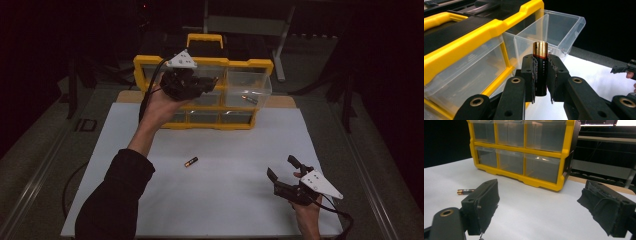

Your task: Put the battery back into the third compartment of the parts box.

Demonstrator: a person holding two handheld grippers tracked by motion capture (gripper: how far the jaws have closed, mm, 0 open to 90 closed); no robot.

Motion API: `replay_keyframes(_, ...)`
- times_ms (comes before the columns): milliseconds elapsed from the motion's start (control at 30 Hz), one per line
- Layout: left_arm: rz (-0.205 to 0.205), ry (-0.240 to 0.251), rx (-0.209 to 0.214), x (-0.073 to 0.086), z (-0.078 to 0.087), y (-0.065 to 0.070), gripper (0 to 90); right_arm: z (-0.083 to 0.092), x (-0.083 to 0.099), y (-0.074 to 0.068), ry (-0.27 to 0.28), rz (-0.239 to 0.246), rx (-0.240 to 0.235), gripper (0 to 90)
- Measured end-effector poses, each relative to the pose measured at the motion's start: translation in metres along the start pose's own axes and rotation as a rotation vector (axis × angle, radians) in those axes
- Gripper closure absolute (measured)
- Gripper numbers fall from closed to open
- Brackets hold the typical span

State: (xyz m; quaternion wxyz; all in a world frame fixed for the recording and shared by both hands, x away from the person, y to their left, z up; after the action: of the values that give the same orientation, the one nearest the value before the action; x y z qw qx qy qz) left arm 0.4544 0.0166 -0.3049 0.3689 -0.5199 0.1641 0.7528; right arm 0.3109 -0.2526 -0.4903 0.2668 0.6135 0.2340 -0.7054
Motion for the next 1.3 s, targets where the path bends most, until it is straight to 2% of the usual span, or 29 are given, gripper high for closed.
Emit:
replay_keyframes(267,0.023,0.032,0.008,-0.006,0.002,-0.001,77.7,0.0,0.0,0.0,0.0,0.001,-0.001,13.5)
replay_keyframes(500,0.036,0.066,0.023,-0.015,0.001,0.003,77.7,0.0,0.0,0.0,0.001,-0.001,0.0,13.5)
replay_keyframes(833,0.061,0.103,0.021,-0.026,-0.002,0.006,77.7,0.0,0.0,0.0,0.001,0.002,0.001,13.5)
replay_keyframes(1000,0.066,0.102,0.017,-0.027,-0.005,0.005,77.7,0.0,0.0,0.0,0.0,0.001,0.0,13.5)
replay_keyframes(1167,0.098,0.127,0.029,-0.031,-0.009,0.006,77.7,0.0,0.0,0.0,0.001,0.0,0.0,13.5)
replay_keyframes(1300,0.096,0.124,0.035,-0.031,-0.015,0.009,77.7,0.0,0.0,0.0,0.0,-0.001,-0.001,13.5)
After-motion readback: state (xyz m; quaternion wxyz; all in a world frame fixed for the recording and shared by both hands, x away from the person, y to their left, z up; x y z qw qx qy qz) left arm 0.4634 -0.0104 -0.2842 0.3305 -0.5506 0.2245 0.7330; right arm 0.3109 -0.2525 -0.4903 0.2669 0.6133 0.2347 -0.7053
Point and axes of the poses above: each handheld gripper's, and its own axes: z roughly backward along the jaws, x roughly out of its underside, y roughly to its right, the point moved 8 cm from there along -z, roughly forward along the jaws, and after that the axes turned 12 degrees about -x, right-handed, at the moved point
